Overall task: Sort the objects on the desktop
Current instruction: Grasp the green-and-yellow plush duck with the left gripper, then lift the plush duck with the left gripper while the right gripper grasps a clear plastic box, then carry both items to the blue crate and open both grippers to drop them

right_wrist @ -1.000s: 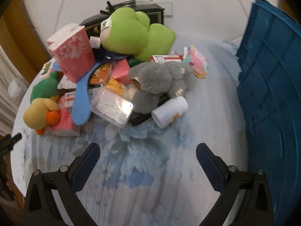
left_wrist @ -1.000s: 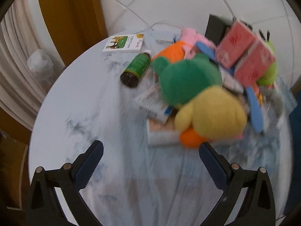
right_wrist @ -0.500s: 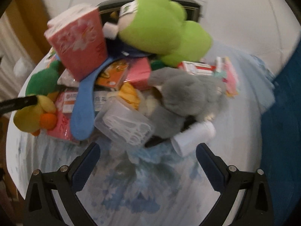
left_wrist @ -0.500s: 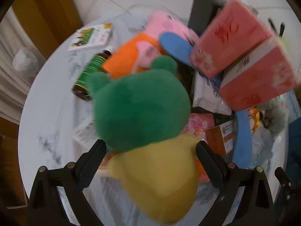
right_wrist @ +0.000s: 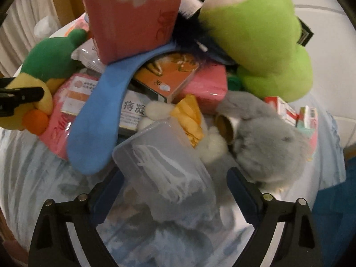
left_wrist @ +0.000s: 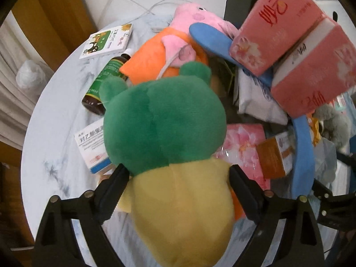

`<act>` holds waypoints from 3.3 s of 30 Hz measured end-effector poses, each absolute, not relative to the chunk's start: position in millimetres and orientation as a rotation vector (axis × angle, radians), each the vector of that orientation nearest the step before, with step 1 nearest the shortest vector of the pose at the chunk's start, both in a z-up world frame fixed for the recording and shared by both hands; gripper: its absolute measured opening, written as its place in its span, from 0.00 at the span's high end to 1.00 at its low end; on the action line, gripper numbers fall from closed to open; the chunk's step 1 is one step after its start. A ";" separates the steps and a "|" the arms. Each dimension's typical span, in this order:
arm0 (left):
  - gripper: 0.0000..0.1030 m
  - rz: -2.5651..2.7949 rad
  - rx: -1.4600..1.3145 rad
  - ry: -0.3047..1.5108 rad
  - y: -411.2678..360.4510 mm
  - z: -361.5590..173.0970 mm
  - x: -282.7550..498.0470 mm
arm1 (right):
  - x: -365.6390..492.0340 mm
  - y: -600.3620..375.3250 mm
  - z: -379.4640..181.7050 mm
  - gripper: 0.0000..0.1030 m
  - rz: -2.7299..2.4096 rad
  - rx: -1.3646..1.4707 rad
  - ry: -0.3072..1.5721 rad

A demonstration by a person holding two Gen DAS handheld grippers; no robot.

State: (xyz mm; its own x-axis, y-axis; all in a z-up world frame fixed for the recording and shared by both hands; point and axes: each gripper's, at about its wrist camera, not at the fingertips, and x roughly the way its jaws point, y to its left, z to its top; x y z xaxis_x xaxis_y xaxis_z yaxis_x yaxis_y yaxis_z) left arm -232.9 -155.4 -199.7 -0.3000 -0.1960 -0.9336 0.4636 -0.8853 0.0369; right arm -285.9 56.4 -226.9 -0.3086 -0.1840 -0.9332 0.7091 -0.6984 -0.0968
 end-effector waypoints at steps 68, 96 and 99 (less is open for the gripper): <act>0.21 -2.993 1.092 0.005 26.0 -23.4 -36.0 | -64.9 220.1 -42.3 0.34 -2.563 1.153 0.183; 0.14 -3.368 1.042 -0.381 479.0 87.4 -68.5 | -28.7 624.0 55.8 0.34 -2.996 1.166 0.147; 0.14 -3.320 1.085 -0.450 500.7 82.7 -67.4 | -37.7 646.7 40.1 0.34 -2.940 1.198 0.144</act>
State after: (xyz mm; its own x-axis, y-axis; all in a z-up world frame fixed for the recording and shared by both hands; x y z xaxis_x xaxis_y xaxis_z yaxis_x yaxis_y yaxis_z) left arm -67.4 500.7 82.7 -0.7454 0.2743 -0.6076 -0.4260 -0.8970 0.1177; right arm -37.7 646.7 40.1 -0.7152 0.0676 -0.6957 0.0008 -0.9952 -0.0976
